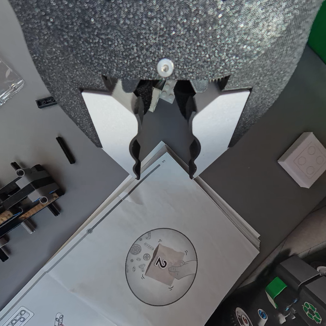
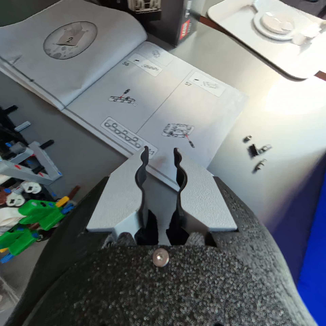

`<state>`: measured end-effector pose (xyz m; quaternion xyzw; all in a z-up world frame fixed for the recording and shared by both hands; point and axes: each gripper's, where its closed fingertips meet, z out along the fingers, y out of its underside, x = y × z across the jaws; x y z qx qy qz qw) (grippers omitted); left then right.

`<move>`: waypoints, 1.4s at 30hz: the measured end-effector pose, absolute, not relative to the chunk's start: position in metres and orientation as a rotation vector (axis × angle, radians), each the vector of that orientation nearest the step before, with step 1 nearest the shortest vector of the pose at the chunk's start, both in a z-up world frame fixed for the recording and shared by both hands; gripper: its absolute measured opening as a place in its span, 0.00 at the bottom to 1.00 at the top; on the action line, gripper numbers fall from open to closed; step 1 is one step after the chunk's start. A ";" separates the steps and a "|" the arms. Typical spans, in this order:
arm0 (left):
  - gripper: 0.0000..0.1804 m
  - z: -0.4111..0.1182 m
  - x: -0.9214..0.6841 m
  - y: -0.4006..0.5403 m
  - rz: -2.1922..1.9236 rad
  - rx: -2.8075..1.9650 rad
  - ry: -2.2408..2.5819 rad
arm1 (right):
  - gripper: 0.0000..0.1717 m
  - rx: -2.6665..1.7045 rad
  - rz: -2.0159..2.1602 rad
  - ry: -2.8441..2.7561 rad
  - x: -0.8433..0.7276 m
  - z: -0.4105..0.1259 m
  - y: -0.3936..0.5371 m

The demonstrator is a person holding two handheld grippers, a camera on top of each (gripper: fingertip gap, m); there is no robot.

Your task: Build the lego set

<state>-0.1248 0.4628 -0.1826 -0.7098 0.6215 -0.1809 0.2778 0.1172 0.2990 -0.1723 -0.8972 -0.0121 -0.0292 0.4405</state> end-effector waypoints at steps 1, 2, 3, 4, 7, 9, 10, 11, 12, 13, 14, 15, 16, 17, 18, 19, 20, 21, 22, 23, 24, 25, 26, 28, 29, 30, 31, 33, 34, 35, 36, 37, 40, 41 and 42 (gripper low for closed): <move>0.29 -0.180 -0.124 0.463 -0.490 -1.897 1.663 | 0.16 -2.217 -0.134 0.068 0.136 -0.170 0.294; 0.29 -0.178 -0.124 0.463 -0.497 -1.887 1.656 | 0.16 -2.205 -0.188 0.172 0.156 -0.168 0.287; 0.29 -0.175 -0.124 0.463 -0.503 -1.875 1.649 | 0.16 -2.192 -0.212 0.255 0.172 -0.167 0.281; 0.29 -0.173 -0.123 0.463 -0.505 -1.862 1.645 | 0.16 -2.182 -0.232 0.339 0.187 -0.167 0.275; 0.29 -0.170 -0.125 0.464 -0.498 -1.843 1.636 | 0.16 -2.175 -0.222 0.463 0.204 -0.172 0.268; 0.29 -0.169 -0.125 0.462 -0.513 -1.843 1.631 | 0.16 -2.201 -0.263 0.488 0.210 -0.177 0.269; 0.29 -0.168 -0.125 0.461 -0.522 -1.841 1.630 | 0.16 -2.202 -0.299 0.501 0.215 -0.177 0.270; 0.29 -0.167 -0.125 0.460 -0.530 -1.835 1.631 | 0.16 -2.201 -0.320 0.509 0.218 -0.177 0.272; 0.29 -0.166 -0.124 0.459 -0.535 -1.830 1.631 | 0.16 -2.207 -0.327 0.516 0.220 -0.177 0.274; 0.28 -0.165 -0.124 0.458 -0.538 -1.824 1.630 | 0.16 -2.214 -0.332 0.525 0.223 -0.178 0.276; 0.28 -0.165 -0.125 0.458 -0.538 -1.820 1.631 | 0.16 -2.218 -0.338 0.530 0.225 -0.179 0.278; 0.28 -0.164 -0.125 0.457 -0.539 -1.817 1.632 | 0.16 -2.218 -0.345 0.534 0.228 -0.179 0.280; 0.28 -0.164 -0.126 0.456 -0.540 -1.814 1.634 | 0.16 -2.218 -0.352 0.537 0.230 -0.179 0.282; 0.28 -0.164 -0.126 0.456 -0.542 -1.812 1.635 | 0.16 -2.219 -0.356 0.537 0.232 -0.179 0.284; 0.28 -0.164 -0.126 0.456 -0.544 -1.811 1.636 | 0.16 -2.218 -0.346 0.528 0.232 -0.179 0.287; 0.28 -0.164 -0.127 0.456 -0.544 -1.812 1.638 | 0.17 -2.215 -0.332 0.520 0.232 -0.179 0.290; 0.28 -0.165 -0.127 0.456 -0.542 -1.812 1.640 | 0.18 -2.204 -0.300 0.486 0.228 -0.176 0.295; 0.28 -0.165 -0.128 0.456 -0.540 -1.810 1.642 | 0.19 -2.179 -0.257 0.421 0.219 -0.172 0.303; 0.28 -0.165 -0.128 0.456 -0.536 -1.808 1.643 | 0.19 -2.155 -0.226 0.367 0.208 -0.167 0.309; 0.28 -0.165 -0.129 0.457 -0.532 -1.807 1.644 | 0.19 -2.135 -0.163 0.288 0.192 -0.164 0.316; 0.28 -0.166 -0.130 0.457 -0.528 -1.810 1.643 | 0.17 -2.126 -0.072 0.202 0.171 -0.161 0.323; 0.28 -0.167 -0.130 0.459 -0.521 -1.817 1.640 | 0.16 -2.126 0.001 0.147 0.153 -0.160 0.328; 0.28 -0.167 -0.131 0.460 -0.517 -1.825 1.635 | 0.16 -2.130 0.055 0.096 0.138 -0.161 0.332; 0.28 -0.168 -0.131 0.461 -0.522 -1.834 1.630 | 0.11 -2.187 0.032 -0.008 0.120 -0.168 0.336; 0.28 -0.168 -0.131 0.461 -0.527 -1.831 1.630 | 0.07 -2.238 -0.038 -0.048 0.119 -0.176 0.336; 0.28 -0.168 -0.130 0.460 -0.526 -1.828 1.634 | 0.04 -2.296 -0.095 -0.081 0.119 -0.184 0.335; 0.28 -0.168 -0.130 0.459 -0.521 -1.823 1.639 | 0.00 -2.293 -0.144 -0.084 0.121 -0.184 0.335; 0.28 -0.170 -0.128 0.456 -0.515 -1.817 1.654 | 0.00 -2.297 -0.119 -0.046 0.122 -0.185 0.334; 0.28 -0.171 -0.126 0.454 -0.519 -1.815 1.661 | 0.00 -2.297 -0.093 -0.020 0.124 -0.185 0.332; 0.28 -0.172 -0.125 0.452 -0.524 -1.811 1.669 | 0.00 -2.298 -0.072 -0.007 0.125 -0.185 0.330; 0.28 -0.172 -0.123 0.450 -0.528 -1.806 1.675 | 0.00 -2.298 -0.064 -0.004 0.128 -0.185 0.327; 0.28 -0.172 -0.122 0.448 -0.529 -1.801 1.681 | 0.00 -2.299 -0.078 0.003 0.132 -0.185 0.324; 0.28 -0.174 -0.120 0.446 -0.529 -1.796 1.695 | 0.00 -2.300 -0.158 0.024 0.148 -0.185 0.313; 0.28 -0.175 -0.120 0.445 -0.528 -1.797 1.697 | 0.00 -2.300 -0.171 0.019 0.152 -0.185 0.311; 0.28 -0.175 -0.120 0.445 -0.528 -1.798 1.698 | 0.00 -2.300 -0.169 0.029 0.156 -0.185 0.308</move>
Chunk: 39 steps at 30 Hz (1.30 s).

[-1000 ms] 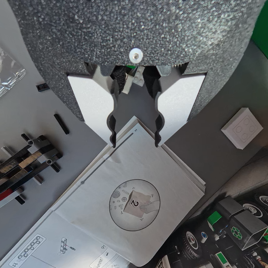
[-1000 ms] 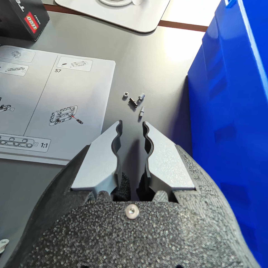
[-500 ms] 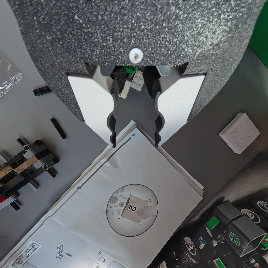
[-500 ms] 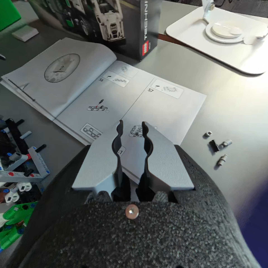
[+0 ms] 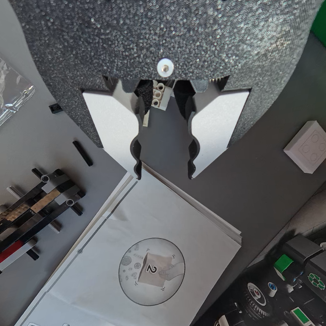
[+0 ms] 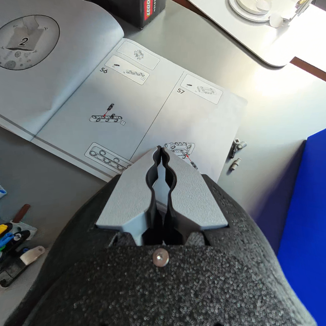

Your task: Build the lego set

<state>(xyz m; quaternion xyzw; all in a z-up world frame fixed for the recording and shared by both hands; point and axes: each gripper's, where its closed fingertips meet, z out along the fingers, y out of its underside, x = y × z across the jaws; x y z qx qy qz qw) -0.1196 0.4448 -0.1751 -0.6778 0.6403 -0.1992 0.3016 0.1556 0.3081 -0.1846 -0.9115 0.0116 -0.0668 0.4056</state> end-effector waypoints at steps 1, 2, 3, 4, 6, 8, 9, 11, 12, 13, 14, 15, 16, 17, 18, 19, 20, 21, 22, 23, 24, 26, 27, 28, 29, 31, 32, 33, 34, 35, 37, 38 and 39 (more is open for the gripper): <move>0.28 -0.176 -0.120 0.445 -0.528 -1.799 1.700 | 0.00 -2.299 -0.153 0.048 0.158 -0.185 0.306; 0.28 -0.176 -0.120 0.444 -0.527 -1.800 1.701 | 0.00 -2.298 -0.140 0.073 0.161 -0.185 0.304; 0.28 -0.176 -0.120 0.444 -0.526 -1.801 1.703 | 0.00 -2.296 -0.141 0.100 0.165 -0.184 0.302; 0.28 -0.177 -0.120 0.445 -0.524 -1.801 1.702 | 0.00 -2.296 -0.151 0.113 0.168 -0.185 0.300; 0.28 -0.176 -0.120 0.446 -0.523 -1.801 1.697 | 0.00 -2.297 -0.190 0.129 0.172 -0.184 0.297; 0.28 -0.174 -0.121 0.447 -0.524 -1.802 1.690 | 0.00 -2.298 -0.228 0.145 0.177 -0.184 0.294; 0.28 -0.174 -0.121 0.447 -0.522 -1.802 1.687 | 0.00 -2.298 -0.235 0.157 0.179 -0.185 0.292; 0.28 -0.173 -0.122 0.448 -0.520 -1.802 1.684 | 0.00 -2.295 -0.234 0.191 0.183 -0.184 0.289; 0.28 -0.173 -0.123 0.449 -0.518 -1.803 1.683 | 0.00 -2.294 -0.234 0.211 0.185 -0.184 0.287; 0.28 -0.173 -0.123 0.449 -0.516 -1.803 1.682 | 0.00 -2.292 -0.242 0.233 0.188 -0.184 0.285; 0.28 -0.173 -0.123 0.449 -0.516 -1.803 1.682 | 0.00 -2.291 -0.256 0.246 0.190 -0.184 0.283; 0.28 -0.173 -0.124 0.449 -0.514 -1.803 1.683 | 0.00 -2.291 -0.270 0.257 0.191 -0.184 0.281; 0.28 -0.173 -0.124 0.450 -0.510 -1.802 1.683 | 0.00 -2.290 -0.283 0.265 0.192 -0.185 0.279; 0.28 -0.173 -0.124 0.449 -0.506 -1.799 1.685 | 0.00 -2.290 -0.294 0.272 0.193 -0.184 0.277; 0.28 -0.173 -0.124 0.449 -0.506 -1.797 1.688 | 0.00 -2.288 -0.296 0.278 0.193 -0.184 0.275; 0.28 -0.173 -0.124 0.448 -0.507 -1.795 1.690 | 0.00 -2.286 -0.286 0.284 0.192 -0.184 0.275; 0.28 -0.172 -0.124 0.447 -0.513 -1.792 1.691 | 0.00 -2.282 -0.269 0.299 0.192 -0.184 0.274; 0.28 -0.172 -0.123 0.446 -0.522 -1.788 1.694 | 0.00 -2.275 -0.246 0.308 0.190 -0.183 0.275; 0.28 -0.171 -0.121 0.444 -0.530 -1.783 1.697 | 0.03 -2.247 -0.212 0.282 0.183 -0.179 0.278; 0.28 -0.171 -0.120 0.443 -0.538 -1.777 1.701 | 0.03 -2.212 -0.176 0.231 0.171 -0.173 0.281; 0.28 -0.171 -0.118 0.441 -0.549 -1.769 1.705 | 0.02 -2.189 -0.120 0.144 0.153 -0.169 0.286; 0.24 -0.169 -0.112 0.432 -0.603 -1.740 1.722 | 0.00 -2.169 -0.014 -0.059 0.111 -0.165 0.294; 0.21 -0.166 -0.106 0.426 -0.642 -1.711 1.731 | 0.00 -2.180 -0.005 -0.125 0.097 -0.168 0.295; 0.19 -0.162 -0.100 0.419 -0.683 -1.680 1.744 | 0.00 -2.215 -0.009 -0.175 0.087 -0.174 0.296; 0.16 -0.161 -0.094 0.413 -0.713 -1.662 1.762 | 0.00 -2.260 -0.035 -0.205 0.084 -0.181 0.296; 0.13 -0.163 -0.084 0.405 -0.715 -1.658 1.814 | 0.00 -2.271 -0.076 -0.219 0.085 -0.183 0.299; 0.12 -0.167 -0.079 0.403 -0.695 -1.665 1.844 | 0.00 -2.280 -0.064 -0.207 0.085 -0.184 0.300; 0.10 -0.172 -0.075 0.403 -0.668 -1.678 1.872 | 0.00 -2.283 -0.044 -0.189 0.086 -0.184 0.301; 0.09 -0.177 -0.072 0.402 -0.645 -1.693 1.899 | 0.00 -2.285 -0.026 -0.171 0.087 -0.184 0.303; 0.08 -0.182 -0.070 0.401 -0.631 -1.703 1.923 | 0.00 -2.288 -0.016 -0.151 0.088 -0.184 0.305; 0.07 -0.187 -0.064 0.403 -0.619 -1.713 1.934 | 0.00 -2.290 -0.028 -0.133 0.092 -0.184 0.310; 0.07 -0.186 -0.061 0.404 -0.619 -1.720 1.927 | 0.00 -2.290 -0.038 -0.135 0.093 -0.185 0.312; 0.07 -0.186 -0.059 0.406 -0.609 -1.730 1.924 | 0.00 -2.290 -0.043 -0.143 0.092 -0.185 0.314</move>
